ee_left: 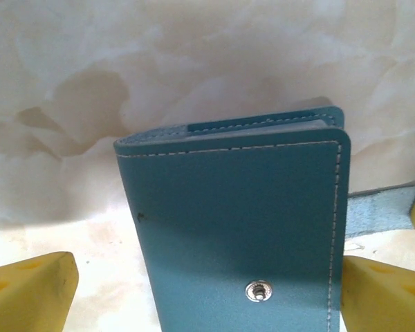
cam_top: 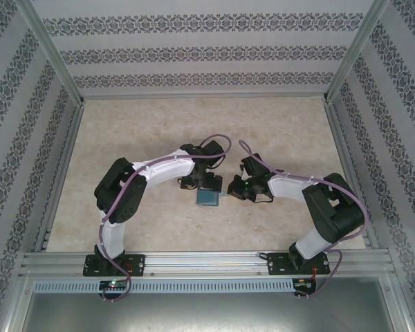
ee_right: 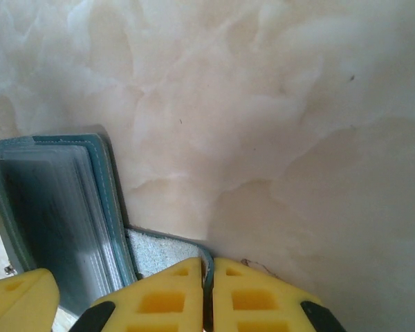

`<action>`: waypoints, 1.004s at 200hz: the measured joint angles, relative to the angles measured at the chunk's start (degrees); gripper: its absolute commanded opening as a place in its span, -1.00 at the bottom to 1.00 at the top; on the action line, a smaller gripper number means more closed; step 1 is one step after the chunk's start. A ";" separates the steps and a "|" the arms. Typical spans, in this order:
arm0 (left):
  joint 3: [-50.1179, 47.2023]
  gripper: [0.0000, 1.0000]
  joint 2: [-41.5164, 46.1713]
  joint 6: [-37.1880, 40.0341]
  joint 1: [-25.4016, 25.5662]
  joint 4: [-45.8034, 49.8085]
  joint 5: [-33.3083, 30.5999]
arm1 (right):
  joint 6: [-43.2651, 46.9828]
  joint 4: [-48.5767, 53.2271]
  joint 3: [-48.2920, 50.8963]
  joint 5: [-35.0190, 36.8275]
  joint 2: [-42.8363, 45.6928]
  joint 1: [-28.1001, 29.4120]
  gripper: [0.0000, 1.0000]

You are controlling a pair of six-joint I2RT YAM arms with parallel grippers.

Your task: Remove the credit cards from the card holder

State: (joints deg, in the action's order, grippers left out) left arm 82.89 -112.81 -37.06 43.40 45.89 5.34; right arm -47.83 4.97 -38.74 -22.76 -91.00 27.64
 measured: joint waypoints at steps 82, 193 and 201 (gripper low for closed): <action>0.98 0.54 4.22 0.68 0.04 3.74 -5.97 | 0.00 0.37 -0.26 -0.02 -0.13 0.00 -0.82; -8.31 0.57 12.72 0.42 -2.60 0.85 -3.21 | 0.04 1.03 -0.66 0.42 -0.17 0.28 -0.83; -8.17 0.62 12.55 0.44 -2.51 0.39 -2.29 | 0.04 1.09 -0.74 0.48 -0.17 0.28 -0.83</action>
State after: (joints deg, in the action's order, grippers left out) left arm 74.72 -100.27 -36.62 40.88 46.28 3.05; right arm -47.79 6.07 -39.48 -22.28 -91.18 27.92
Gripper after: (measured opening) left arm 0.781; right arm 0.089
